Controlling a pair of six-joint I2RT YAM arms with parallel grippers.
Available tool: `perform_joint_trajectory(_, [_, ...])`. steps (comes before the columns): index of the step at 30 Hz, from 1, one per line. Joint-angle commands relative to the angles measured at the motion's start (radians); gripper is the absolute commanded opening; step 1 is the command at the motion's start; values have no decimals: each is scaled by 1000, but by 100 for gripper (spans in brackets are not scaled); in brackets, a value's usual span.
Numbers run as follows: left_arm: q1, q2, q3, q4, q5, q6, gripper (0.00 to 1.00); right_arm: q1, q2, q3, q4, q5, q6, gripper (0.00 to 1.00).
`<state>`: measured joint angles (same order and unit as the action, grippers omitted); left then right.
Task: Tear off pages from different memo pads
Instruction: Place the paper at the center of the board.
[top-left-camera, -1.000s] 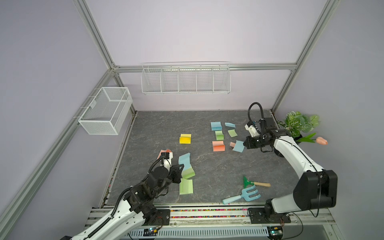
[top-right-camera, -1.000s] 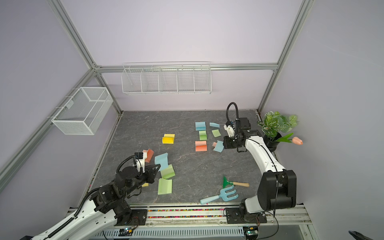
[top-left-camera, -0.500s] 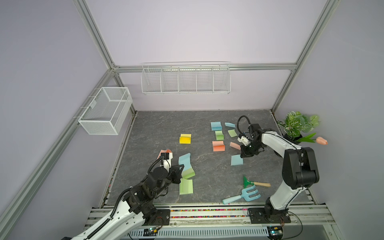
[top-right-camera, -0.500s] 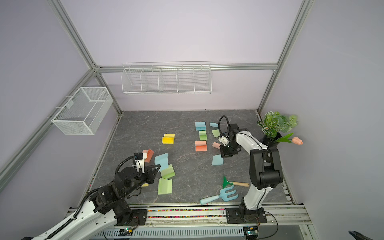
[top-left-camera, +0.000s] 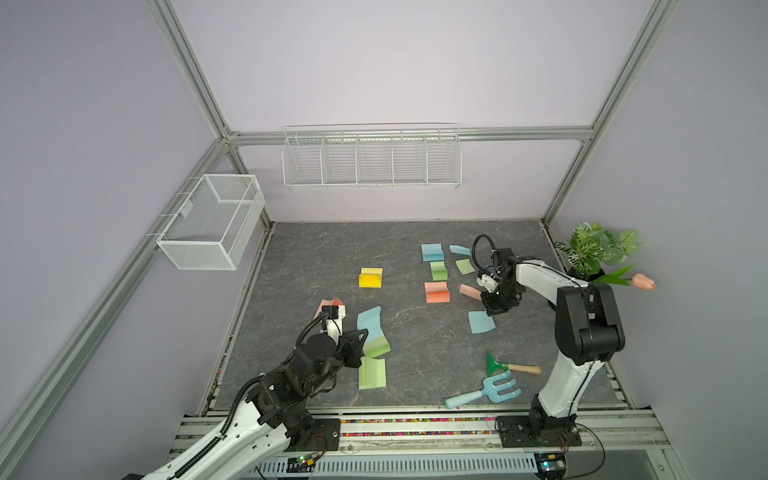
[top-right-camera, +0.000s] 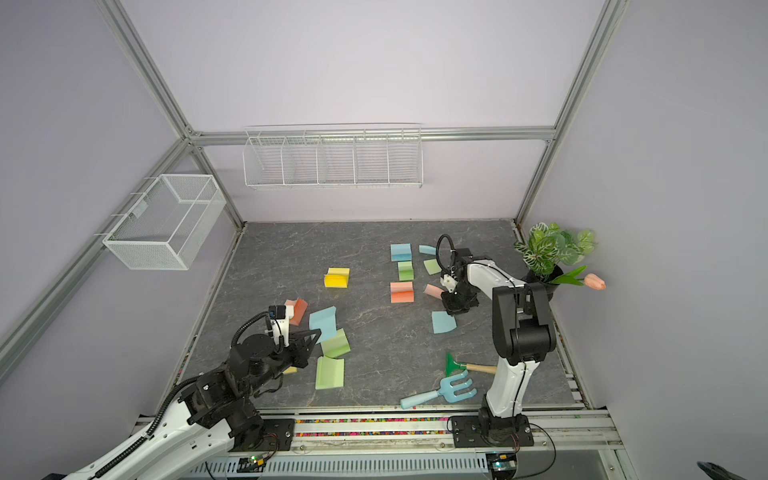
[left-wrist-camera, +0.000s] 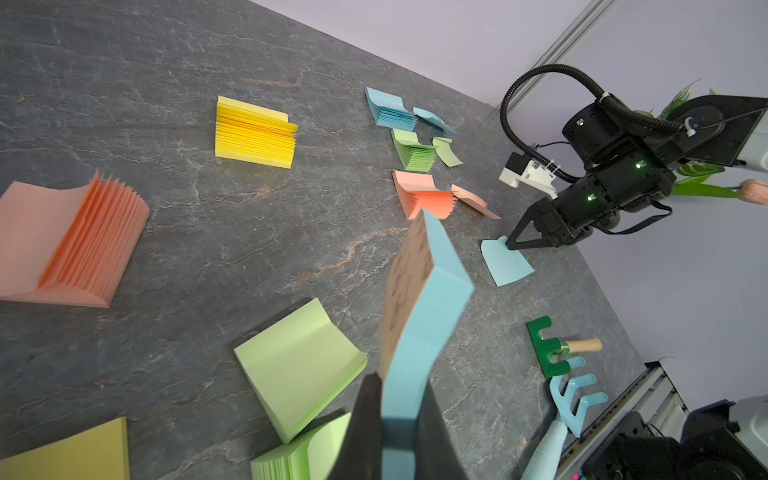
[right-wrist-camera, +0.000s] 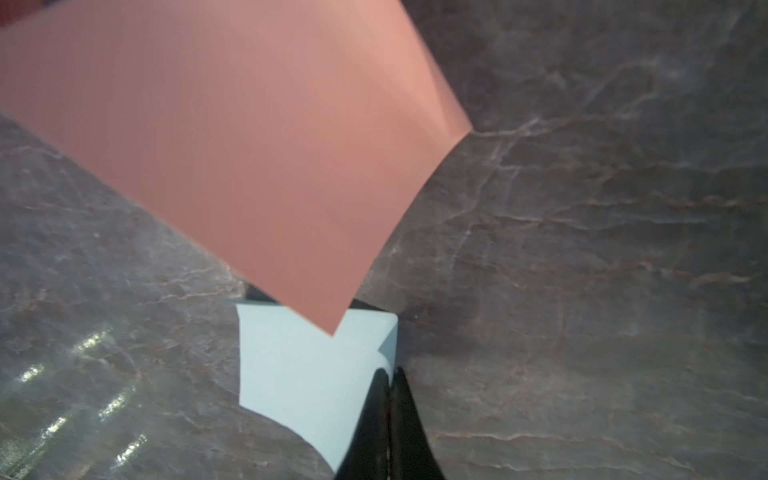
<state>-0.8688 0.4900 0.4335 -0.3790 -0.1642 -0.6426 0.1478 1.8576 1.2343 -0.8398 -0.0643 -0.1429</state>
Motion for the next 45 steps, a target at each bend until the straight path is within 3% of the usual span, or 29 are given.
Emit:
perform_joint_trajectory(1, [4,2,-10,12,-19,-4,0,10,-7,5,62,-17,-12,7])
perform_joint_trajectory(9, [5,22,-13,29,-12,-2,0,27,-33,2,34,1,-7,7])
perform_joint_trajectory(16, [5,37,-15,40,-10,-1,0,50,-207,-59,50,-140,50,7])
perform_joint_trajectory(21, [5,41,-15,44,-8,-2,0,50,-210,-71,89,-179,71,7])
perform_joint_trajectory(31, [4,38,-15,42,-5,0,0,26,-224,-235,391,-161,254,7])
perform_joint_trajectory(36, [5,35,-14,42,-5,-2,0,11,-235,-304,449,-98,283,7])
perform_joint_trajectory(41, [5,36,-15,46,-2,-1,0,8,-237,-314,435,-31,258,14])
perform_joint_trajectory(45, [5,44,-19,59,6,-2,0,7,-226,-309,425,-29,258,39])
